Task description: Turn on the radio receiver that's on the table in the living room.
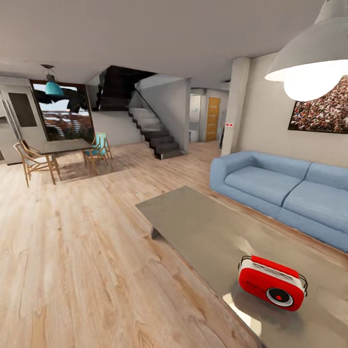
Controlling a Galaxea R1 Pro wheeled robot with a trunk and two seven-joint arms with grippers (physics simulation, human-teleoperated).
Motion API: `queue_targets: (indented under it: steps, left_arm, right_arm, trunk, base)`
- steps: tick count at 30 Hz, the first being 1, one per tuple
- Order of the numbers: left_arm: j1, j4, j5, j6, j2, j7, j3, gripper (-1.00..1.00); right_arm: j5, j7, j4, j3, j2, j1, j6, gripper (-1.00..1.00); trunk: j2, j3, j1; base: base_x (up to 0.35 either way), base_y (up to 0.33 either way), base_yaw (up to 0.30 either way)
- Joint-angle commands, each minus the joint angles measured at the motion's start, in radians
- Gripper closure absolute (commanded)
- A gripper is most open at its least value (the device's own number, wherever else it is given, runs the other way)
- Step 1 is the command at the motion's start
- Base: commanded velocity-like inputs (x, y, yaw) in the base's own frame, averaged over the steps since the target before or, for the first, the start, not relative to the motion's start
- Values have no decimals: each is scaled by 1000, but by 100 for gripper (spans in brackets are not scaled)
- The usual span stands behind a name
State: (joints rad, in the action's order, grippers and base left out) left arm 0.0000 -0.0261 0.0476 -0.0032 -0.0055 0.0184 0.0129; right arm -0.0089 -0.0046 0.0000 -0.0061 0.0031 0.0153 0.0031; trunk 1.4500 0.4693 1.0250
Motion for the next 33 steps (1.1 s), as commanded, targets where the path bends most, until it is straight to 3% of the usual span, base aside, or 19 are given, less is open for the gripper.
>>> queue_targets:
  steps: [1,15,33]
  left_arm:
    - [0,0,0,0,0,0,0,-100]
    - [0,0,0,0,-1,0,0,-100]
    - [0,0,0,-1,-1,0,0,-100]
  right_arm:
    - [0,0,0,0,0,0,0,-100]
    - [0,0,0,0,0,0,0,-100]
    - [1,0,0,0,0,0,0,-100]
  trunk:
    - [0,0,0]
    - [0,0,0]
    - [0,-2,0]
  base:
    - [323,0,-272]
    - [304,0,-280]
    - [19,0,-172]
